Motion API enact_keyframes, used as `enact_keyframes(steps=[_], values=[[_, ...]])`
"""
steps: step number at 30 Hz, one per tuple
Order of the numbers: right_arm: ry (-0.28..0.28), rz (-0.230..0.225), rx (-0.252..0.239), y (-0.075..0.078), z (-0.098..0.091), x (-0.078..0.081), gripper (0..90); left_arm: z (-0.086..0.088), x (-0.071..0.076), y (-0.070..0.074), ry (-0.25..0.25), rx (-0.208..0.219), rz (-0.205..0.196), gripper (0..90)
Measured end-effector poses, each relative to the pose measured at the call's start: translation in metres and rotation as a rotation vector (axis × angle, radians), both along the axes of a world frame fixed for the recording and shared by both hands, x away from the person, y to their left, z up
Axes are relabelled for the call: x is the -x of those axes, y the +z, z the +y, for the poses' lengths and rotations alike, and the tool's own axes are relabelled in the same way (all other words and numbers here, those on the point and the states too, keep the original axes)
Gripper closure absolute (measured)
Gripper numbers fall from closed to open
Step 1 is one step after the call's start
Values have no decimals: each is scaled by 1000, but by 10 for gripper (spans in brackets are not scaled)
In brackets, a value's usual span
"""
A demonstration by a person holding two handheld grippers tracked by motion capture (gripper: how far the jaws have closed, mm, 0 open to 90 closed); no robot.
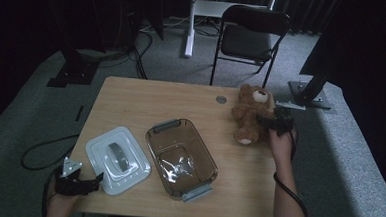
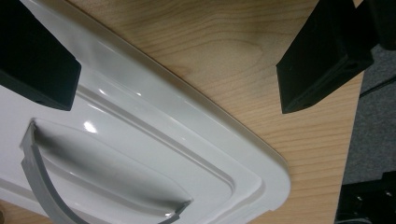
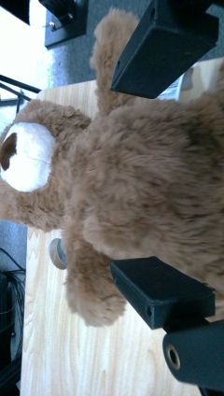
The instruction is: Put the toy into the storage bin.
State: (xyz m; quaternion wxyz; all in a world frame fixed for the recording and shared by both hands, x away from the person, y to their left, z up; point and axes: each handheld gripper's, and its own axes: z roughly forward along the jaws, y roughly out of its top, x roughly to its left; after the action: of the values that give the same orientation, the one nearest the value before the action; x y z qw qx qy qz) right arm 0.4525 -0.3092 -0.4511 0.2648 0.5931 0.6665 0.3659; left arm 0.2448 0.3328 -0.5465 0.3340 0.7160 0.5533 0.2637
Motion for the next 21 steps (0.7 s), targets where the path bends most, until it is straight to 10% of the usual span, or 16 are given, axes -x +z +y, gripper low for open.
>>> enact_keyframes(steps=[11,17,21], values=[[-71,77,-6,-10,0,-31,119,-1,0,-3,-7,-10,8,5],[-17,195,-123,-37,6,-43,109,-1,-1,-5,-10,-14,18,5],[6,179,16,-47,23,-40,104,-1,-2,-5,-5,-14,19,6]])
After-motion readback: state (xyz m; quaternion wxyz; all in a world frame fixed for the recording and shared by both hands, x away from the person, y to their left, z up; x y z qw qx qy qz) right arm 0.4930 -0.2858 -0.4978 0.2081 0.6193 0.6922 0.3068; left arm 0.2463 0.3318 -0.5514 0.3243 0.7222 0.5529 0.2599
